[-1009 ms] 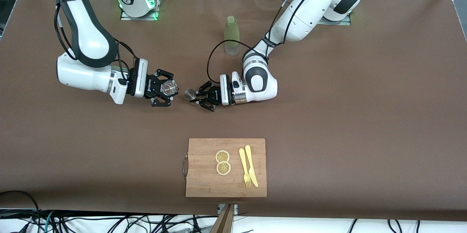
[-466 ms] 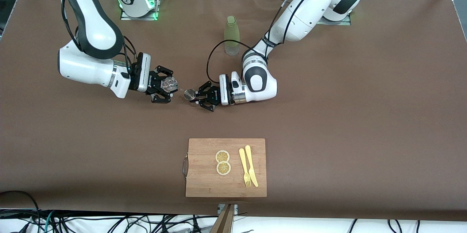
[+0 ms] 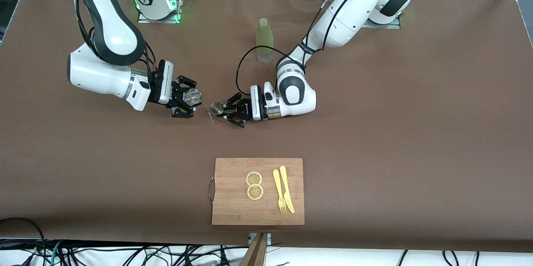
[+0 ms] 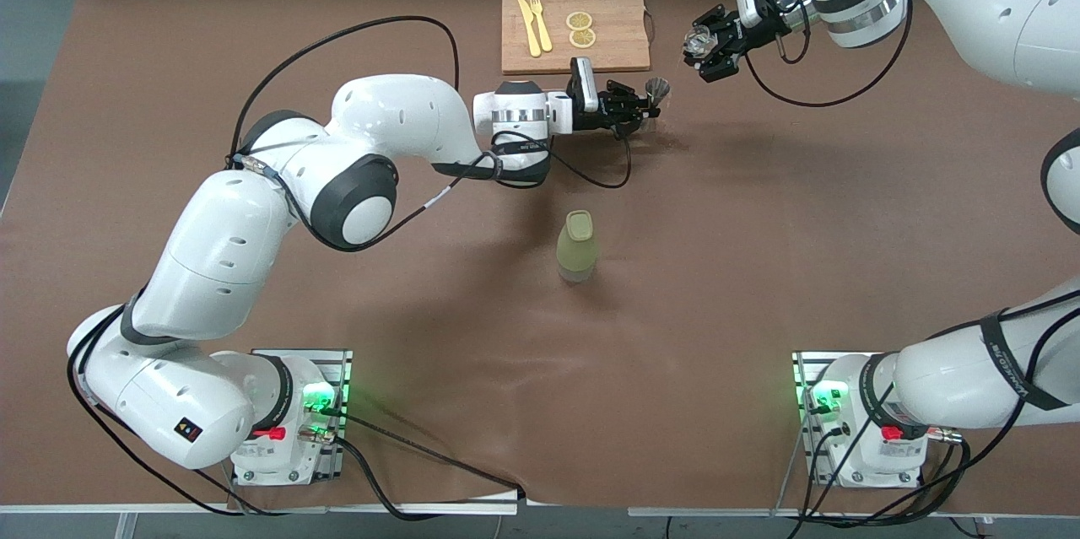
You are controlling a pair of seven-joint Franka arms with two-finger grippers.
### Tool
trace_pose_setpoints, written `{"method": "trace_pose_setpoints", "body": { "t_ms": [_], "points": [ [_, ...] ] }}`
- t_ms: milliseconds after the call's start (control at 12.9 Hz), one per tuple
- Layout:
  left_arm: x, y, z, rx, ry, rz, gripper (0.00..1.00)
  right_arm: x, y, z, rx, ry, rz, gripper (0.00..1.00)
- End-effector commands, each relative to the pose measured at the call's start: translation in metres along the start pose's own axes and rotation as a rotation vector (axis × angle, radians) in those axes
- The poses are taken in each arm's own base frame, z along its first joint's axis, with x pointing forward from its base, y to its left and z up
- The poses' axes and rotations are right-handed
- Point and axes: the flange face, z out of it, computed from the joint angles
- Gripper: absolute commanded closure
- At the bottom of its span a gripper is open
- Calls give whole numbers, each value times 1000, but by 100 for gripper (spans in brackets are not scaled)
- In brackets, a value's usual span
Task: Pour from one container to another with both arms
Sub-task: 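Tilt the glass over the jigger held by the left gripper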
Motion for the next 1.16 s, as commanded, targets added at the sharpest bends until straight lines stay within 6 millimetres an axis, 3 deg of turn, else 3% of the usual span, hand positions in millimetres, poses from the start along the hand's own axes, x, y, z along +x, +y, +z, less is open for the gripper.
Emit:
{"method": "trace_pose_setpoints", "body": {
  "t_ms": [0, 310, 1087],
  "points": [
    [1, 0, 10, 29, 12, 16, 100, 11, -8, -3, -27, -49, -22, 90],
    [-1, -1, 9, 44, -11, 17, 100, 23, -18, 12, -34, -68, -33, 90],
    [-1, 1, 11, 44, -16, 18, 100, 23, -19, 12, -39, -72, -32, 90]
  ]
}}
